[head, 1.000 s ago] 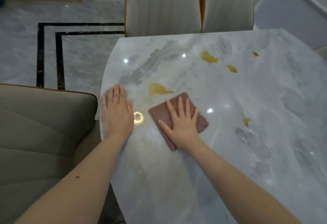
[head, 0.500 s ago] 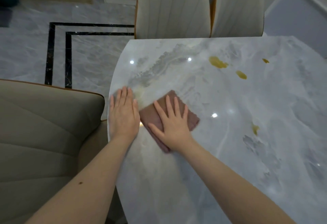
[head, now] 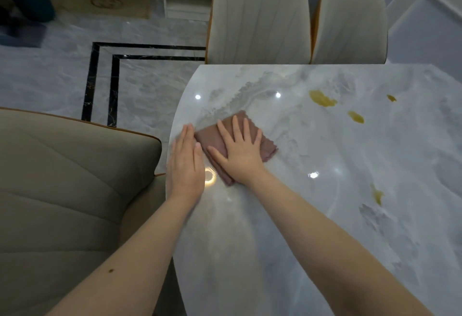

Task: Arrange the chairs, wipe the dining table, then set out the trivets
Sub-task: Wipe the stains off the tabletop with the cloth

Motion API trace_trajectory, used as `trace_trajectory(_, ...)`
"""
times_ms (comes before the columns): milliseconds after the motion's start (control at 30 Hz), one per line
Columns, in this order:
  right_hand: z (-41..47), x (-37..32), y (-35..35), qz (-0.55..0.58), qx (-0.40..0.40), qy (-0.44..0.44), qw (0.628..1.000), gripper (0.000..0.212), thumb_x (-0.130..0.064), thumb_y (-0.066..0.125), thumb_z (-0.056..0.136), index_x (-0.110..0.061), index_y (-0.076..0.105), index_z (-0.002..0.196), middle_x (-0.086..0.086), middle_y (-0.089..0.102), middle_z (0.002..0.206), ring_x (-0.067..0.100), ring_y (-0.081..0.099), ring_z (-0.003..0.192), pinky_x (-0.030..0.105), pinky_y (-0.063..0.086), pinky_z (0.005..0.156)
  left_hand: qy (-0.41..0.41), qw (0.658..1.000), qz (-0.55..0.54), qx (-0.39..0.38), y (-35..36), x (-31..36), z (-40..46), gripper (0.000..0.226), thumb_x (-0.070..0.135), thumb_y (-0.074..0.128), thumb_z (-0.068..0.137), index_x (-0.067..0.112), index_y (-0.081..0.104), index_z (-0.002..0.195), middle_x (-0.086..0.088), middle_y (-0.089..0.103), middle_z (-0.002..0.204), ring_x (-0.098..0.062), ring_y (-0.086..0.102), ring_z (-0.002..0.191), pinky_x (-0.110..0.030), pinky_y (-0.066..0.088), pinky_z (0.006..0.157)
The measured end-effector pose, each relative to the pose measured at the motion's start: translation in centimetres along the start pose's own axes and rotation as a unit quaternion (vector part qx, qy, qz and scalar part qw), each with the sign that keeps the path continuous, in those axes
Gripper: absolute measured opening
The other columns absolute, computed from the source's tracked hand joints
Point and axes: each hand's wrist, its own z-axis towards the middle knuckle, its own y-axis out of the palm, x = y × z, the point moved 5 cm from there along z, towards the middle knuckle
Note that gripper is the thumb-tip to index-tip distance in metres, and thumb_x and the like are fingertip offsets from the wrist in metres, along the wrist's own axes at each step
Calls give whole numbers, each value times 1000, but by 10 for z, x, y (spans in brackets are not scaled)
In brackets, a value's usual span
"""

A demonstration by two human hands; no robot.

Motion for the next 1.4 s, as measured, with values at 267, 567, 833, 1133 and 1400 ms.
trace_trajectory(267,23,55,-11,11,-21,83,996,71,-68,19,90,-36,6,152,6,-3,161,31,-8,147,61,-8,112,-78,992,96,19,-12,-32,-7,48,14,27,102,9,22,150,-8,18,158,-19,15,146,-35,19,117)
trace_trajectory(567,71,-38,2,11,-30,23,999,69,-66,24,92,-37,7,152,10,-5,161,35,-11,146,64,-12,109,-90,995,-37,8,-8,-37,-5,47,21,25,104,10,22,150,-1,18,158,-8,13,145,-11,6,109)
trace_trajectory(833,-78,22,-1,-22,-23,-40,999,75,-74,17,81,-44,10,150,2,0,162,28,-6,148,57,-5,115,-99,987,-122,15,-22,-32,-15,45,20,29,104,8,30,147,-5,31,153,-15,27,141,-20,17,113)
trace_trajectory(1133,-32,-32,8,5,-31,123,992,71,-67,25,92,-35,4,152,13,-7,160,39,-13,145,68,-9,108,-77,991,-112,1,-23,-46,-82,50,17,31,103,18,18,152,5,22,156,1,18,138,-17,15,111)
trace_trajectory(1400,-158,9,6,-28,-32,-36,998,72,-74,22,83,-48,5,148,-2,-6,161,27,-12,147,57,-6,115,-45,994,-102,5,-26,-46,-85,53,21,29,99,16,21,151,-3,33,152,-17,34,137,-31,28,113)
